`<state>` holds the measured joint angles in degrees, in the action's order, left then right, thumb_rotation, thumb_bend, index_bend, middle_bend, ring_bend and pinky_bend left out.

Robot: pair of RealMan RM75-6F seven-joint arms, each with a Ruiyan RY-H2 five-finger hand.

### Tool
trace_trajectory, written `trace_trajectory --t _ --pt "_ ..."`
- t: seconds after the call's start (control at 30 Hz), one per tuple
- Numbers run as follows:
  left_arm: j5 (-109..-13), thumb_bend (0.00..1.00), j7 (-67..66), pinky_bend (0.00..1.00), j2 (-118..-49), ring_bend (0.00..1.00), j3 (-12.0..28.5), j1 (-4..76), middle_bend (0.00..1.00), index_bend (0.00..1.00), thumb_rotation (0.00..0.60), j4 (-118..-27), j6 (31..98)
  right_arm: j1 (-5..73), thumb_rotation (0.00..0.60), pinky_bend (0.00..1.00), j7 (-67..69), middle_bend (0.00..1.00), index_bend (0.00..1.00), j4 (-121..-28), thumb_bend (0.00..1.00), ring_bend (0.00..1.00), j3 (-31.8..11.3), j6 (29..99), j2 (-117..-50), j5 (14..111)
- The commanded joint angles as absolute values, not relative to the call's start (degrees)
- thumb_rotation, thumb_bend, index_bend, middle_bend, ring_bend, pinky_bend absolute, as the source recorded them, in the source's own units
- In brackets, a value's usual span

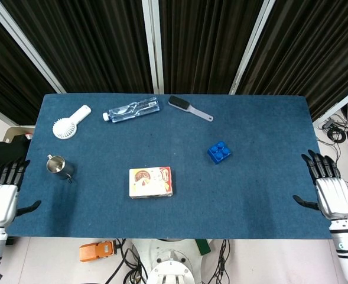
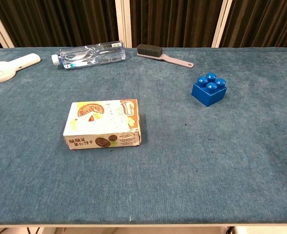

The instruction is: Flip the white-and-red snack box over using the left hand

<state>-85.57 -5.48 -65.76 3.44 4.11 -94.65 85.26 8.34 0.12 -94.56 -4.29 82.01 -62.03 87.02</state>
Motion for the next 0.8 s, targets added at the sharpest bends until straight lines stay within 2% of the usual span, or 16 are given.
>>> trace_trajectory --t 0.03,0.27,0.47,0.63,0.8 --pt "-85.71 0.0 -8.19 0.04 -64.36 0.0 4.96 7.85 0.01 0.02 0.6 -100.83 80.94 8.16 0.6 0.0 0.75 0.0 0.0 -94.24 0.17 0.0 -4.22 82.45 -61.65 87.42" --pt "-78.09 0.0 -17.43 0.04 -64.91 0.0 9.41 17.16 0.06 0.02 0.6 -113.25 69.33 7.94 0.6 0.0 2.17 0.0 0.0 -93.25 0.17 0.0 -3.74 82.94 -61.37 88.46" --pt "-62.71 0.0 -30.26 0.04 -69.65 0.0 13.29 27.89 0.04 0.02 0.6 -118.92 60.1 7.52 0.6 0.0 3.03 0.0 0.0 -92.66 0.18 0.0 -3.4 83.47 -60.91 88.84" --pt "-49.35 0.0 -42.43 0.03 -75.29 0.0 14.21 36.88 0.01 0.02 0.6 -120.34 59.6 7.1 0.6 0.0 3.5 0.0 0.0 -92.28 0.17 0.0 -3.23 83.75 -60.8 88.62" --pt "-35.26 0.0 -54.12 0.03 -83.12 0.0 14.64 46.37 0.01 0.02 0.6 -119.19 64.2 7.02 0.6 0.0 3.6 0.0 0.0 -92.07 0.17 0.0 -3.14 83.6 -60.89 88.45"
